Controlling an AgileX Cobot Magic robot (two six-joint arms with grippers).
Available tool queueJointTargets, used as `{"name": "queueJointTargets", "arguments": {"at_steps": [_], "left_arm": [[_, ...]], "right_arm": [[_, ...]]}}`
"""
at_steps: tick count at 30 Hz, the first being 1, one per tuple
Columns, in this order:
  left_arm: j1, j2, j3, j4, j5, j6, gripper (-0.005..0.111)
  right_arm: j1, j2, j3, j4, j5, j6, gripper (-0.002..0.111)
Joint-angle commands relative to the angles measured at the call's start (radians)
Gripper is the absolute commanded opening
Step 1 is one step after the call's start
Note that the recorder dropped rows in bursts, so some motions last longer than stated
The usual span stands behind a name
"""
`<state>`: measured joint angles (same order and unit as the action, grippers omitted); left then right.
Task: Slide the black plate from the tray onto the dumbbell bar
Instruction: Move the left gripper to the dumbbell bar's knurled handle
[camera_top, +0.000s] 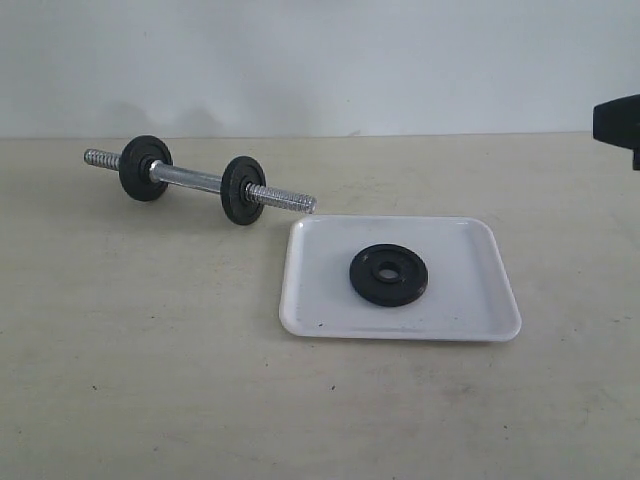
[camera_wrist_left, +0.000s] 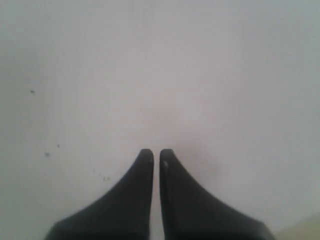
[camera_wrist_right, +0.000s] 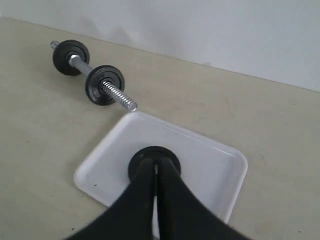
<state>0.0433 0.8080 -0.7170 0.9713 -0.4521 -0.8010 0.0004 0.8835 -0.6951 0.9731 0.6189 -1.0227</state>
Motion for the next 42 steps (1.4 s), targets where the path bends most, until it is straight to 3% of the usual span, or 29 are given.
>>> {"name": "queueJointTargets", "arguments": {"at_steps": [1,4,11,19,25,33,35,37,38,42], "left_arm": [[-0.006,0.222,-0.160,0.485,0.058,-0.262,0.004],[-0.006,0.422,-0.267,0.773,0.019,-0.370,0.004],[-0.013,0.662,-0.343,0.773,0.010,-0.243,0.004],[-0.084,0.801,-0.350,0.773,0.158,0.021,0.004],[-0.124,0.937,-0.422,0.773,0.171,0.067,0.004],[-0.125,1.109,-0.512,0.773,0.162,0.101,0.004],[-0.125,1.139,-0.514,0.773,0.164,0.148,0.010],[-0.125,1.171,-0.514,0.773,0.162,0.221,0.026],[-0.125,1.188,-0.514,0.773,0.160,0.268,0.042],[-0.125,1.216,-0.514,0.773,0.165,0.363,0.060]], "right_arm": [[0.000,-0.001,-0.007,0.009,0.087,-0.022,0.000],[0.000,-0.001,-0.007,0.009,0.187,-0.025,0.000],[0.000,-0.001,-0.007,0.019,0.294,-0.043,0.000],[0.000,-0.001,-0.007,0.045,0.319,-0.061,0.000],[0.000,-0.001,-0.007,0.047,0.320,-0.064,0.000],[0.000,-0.001,-0.007,0.053,0.316,-0.064,0.000],[0.000,-0.001,-0.007,0.053,0.310,-0.064,0.000],[0.000,-0.001,-0.007,0.062,0.310,-0.067,0.000],[0.000,-0.001,-0.007,0.062,0.310,-0.067,0.000],[0.000,-0.001,-0.007,0.062,0.310,-0.067,0.000]]}}
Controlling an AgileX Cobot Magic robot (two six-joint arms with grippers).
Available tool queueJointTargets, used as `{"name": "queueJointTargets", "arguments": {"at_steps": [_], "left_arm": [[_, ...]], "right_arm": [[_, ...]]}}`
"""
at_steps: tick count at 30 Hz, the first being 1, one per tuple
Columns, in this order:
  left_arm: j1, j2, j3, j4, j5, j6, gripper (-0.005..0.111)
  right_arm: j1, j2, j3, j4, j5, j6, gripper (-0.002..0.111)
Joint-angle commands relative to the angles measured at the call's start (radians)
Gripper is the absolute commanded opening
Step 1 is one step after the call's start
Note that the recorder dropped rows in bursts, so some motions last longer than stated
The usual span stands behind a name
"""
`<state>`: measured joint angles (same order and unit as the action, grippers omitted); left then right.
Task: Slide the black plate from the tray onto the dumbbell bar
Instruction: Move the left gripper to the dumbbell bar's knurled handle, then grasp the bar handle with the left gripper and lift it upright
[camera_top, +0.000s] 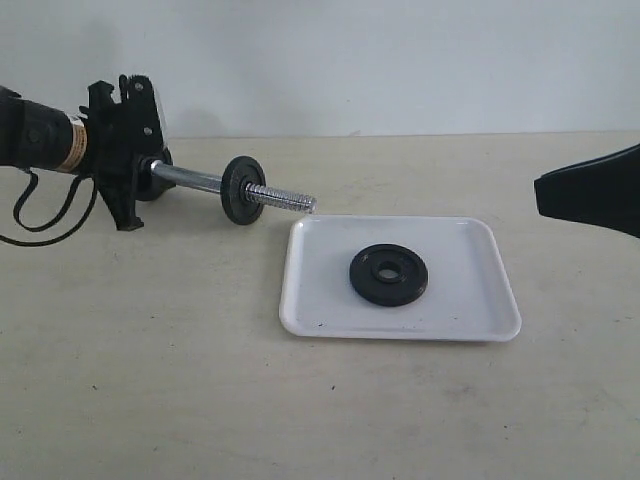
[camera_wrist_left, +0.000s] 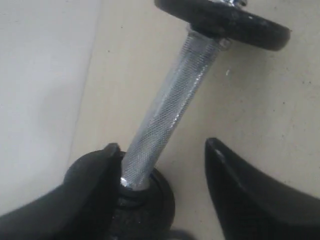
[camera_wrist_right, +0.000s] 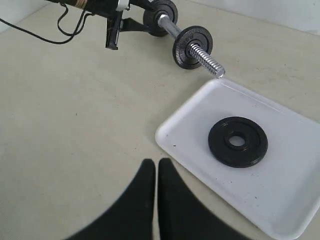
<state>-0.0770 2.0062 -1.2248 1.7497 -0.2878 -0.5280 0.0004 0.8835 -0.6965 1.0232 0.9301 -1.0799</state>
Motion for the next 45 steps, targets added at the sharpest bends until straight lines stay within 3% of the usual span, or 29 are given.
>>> {"name": "queueJointTargets", "arguments": {"at_steps": [1,6,12,19,25,36,45], "left_arm": [[-0.005,0.023,-0.009,-0.005,0.001,0.109,0.060],[-0.028,0.044,-0.045,-0.005,-0.002,0.241,0.060],[-0.084,0.096,-0.157,-0.019,0.041,0.246,0.060],[-0.137,0.148,-0.180,-0.007,0.274,0.248,0.058],[-0.137,0.144,-0.176,-0.005,0.205,0.203,0.050],[-0.137,0.159,-0.178,-0.005,0.179,0.207,0.050],[-0.143,0.283,-0.282,-0.005,0.210,0.207,0.050]], "right_arm": [[0.000,-0.001,-0.006,0.012,-0.002,-0.009,0.000],[0.000,-0.001,-0.006,0.014,-0.002,-0.009,0.000],[0.000,-0.001,-0.001,0.018,-0.006,-0.014,0.000],[0.000,-0.001,-0.001,0.018,-0.006,-0.022,0.000],[0.000,0.001,-0.001,0.018,-0.031,-0.022,0.000],[0.000,0.016,-0.001,0.022,-0.021,-0.022,0.000],[0.000,0.016,-0.001,0.022,-0.021,-0.022,0.000]]}}
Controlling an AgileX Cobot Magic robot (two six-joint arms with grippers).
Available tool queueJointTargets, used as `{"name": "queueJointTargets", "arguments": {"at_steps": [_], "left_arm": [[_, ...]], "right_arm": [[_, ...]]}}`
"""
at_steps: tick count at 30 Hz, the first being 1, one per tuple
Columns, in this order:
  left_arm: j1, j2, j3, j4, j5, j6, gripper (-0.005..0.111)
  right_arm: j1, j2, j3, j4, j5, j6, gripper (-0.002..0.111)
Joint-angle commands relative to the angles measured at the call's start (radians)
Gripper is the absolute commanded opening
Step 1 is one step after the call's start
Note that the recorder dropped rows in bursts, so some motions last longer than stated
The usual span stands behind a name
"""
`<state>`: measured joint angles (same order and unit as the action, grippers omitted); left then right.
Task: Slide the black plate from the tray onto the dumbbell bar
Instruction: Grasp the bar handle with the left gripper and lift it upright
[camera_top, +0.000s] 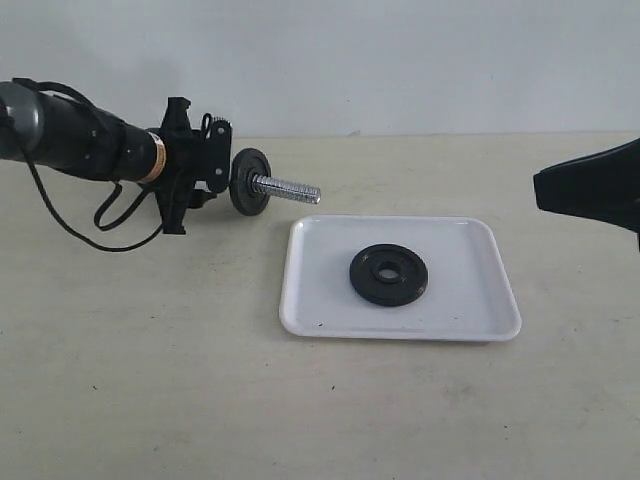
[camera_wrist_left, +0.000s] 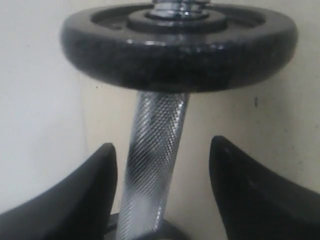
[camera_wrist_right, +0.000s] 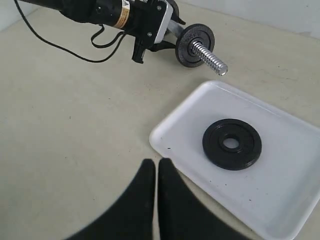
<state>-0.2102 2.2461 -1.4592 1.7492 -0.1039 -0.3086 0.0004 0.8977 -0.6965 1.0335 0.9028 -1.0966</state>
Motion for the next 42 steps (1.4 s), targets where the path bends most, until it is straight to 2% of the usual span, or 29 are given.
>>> {"name": "queueJointTargets", "arguments": {"at_steps": [1,8,10,15,19,23,30,42], "left_arm": [[-0.009,0.057,-0.065,-0.005,0.038,-0.012,0.050],[-0.009,0.143,-0.173,-0.005,0.104,-0.081,0.048],[-0.009,0.158,-0.186,-0.005,0.095,-0.105,0.040],[-0.009,0.164,-0.186,-0.005,0.076,-0.134,0.006],[-0.009,0.164,-0.186,-0.005,0.115,-0.185,0.004],[-0.009,0.164,-0.186,-0.005,0.160,-0.312,0.004],[-0.011,0.164,-0.186,-0.005,0.162,-0.527,0.004],[-0.034,0.080,-0.010,-0.005,0.179,-0.552,0.004]], "right_arm": [[0.000,0.002,-0.001,0.011,0.006,-0.005,0.000],[0.000,0.002,-0.001,0.023,0.006,-0.011,0.000],[0.000,0.002,-0.001,0.023,0.006,-0.014,0.000],[0.000,0.002,-0.001,0.025,0.006,-0.014,0.000],[0.000,0.002,-0.001,0.025,0.006,-0.014,0.000],[0.000,0.002,-0.001,0.027,0.002,-0.016,0.000],[0.000,0.002,-0.001,0.029,0.000,-0.018,0.000],[0.000,0.002,-0.001,0.029,-0.004,-0.024,0.000]]}}
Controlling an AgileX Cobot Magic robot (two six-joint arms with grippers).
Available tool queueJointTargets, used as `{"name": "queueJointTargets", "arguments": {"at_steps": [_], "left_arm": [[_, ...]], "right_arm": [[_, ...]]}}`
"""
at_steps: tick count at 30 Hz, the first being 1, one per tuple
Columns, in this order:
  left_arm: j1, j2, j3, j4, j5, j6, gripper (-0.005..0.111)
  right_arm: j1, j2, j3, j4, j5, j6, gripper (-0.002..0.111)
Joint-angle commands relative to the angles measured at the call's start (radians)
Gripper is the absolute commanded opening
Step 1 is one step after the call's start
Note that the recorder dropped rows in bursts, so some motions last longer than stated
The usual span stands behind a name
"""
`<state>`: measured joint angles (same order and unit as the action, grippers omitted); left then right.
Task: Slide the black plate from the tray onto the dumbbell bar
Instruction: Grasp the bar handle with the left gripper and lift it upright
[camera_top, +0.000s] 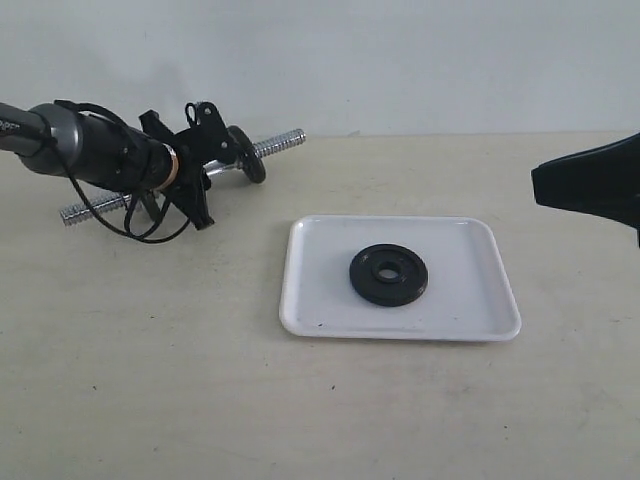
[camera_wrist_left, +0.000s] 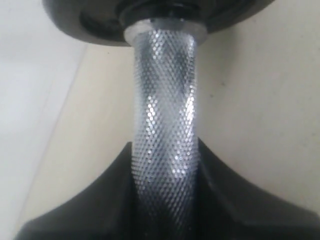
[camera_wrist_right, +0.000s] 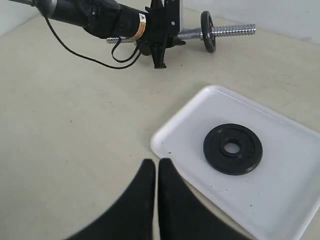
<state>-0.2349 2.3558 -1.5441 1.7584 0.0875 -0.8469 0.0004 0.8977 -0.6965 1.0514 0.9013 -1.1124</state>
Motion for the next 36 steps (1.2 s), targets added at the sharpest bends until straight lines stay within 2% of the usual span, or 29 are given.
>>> {"name": "queueJointTargets", "arguments": {"at_steps": [1,13,28,36], "left_arm": [[-0.010,-0.044,0.093,-0.038,-0.007,-0.014,0.004],[-0.010,-0.273,0.310,-0.237,0.008,-0.014,0.004],[-0.010,-0.660,0.619,-0.300,-0.002,-0.009,0.004],[-0.010,-0.692,0.727,-0.303,-0.051,-0.011,0.004]], "right_arm": [[0.000,0.002,-0.001,0.012,-0.002,-0.011,0.000],[0.000,0.002,-0.001,0.012,0.004,-0.016,0.000],[0.000,0.002,-0.001,0.012,0.044,-0.016,0.000],[0.000,0.002,-0.001,0.009,0.069,-0.016,0.000]]}}
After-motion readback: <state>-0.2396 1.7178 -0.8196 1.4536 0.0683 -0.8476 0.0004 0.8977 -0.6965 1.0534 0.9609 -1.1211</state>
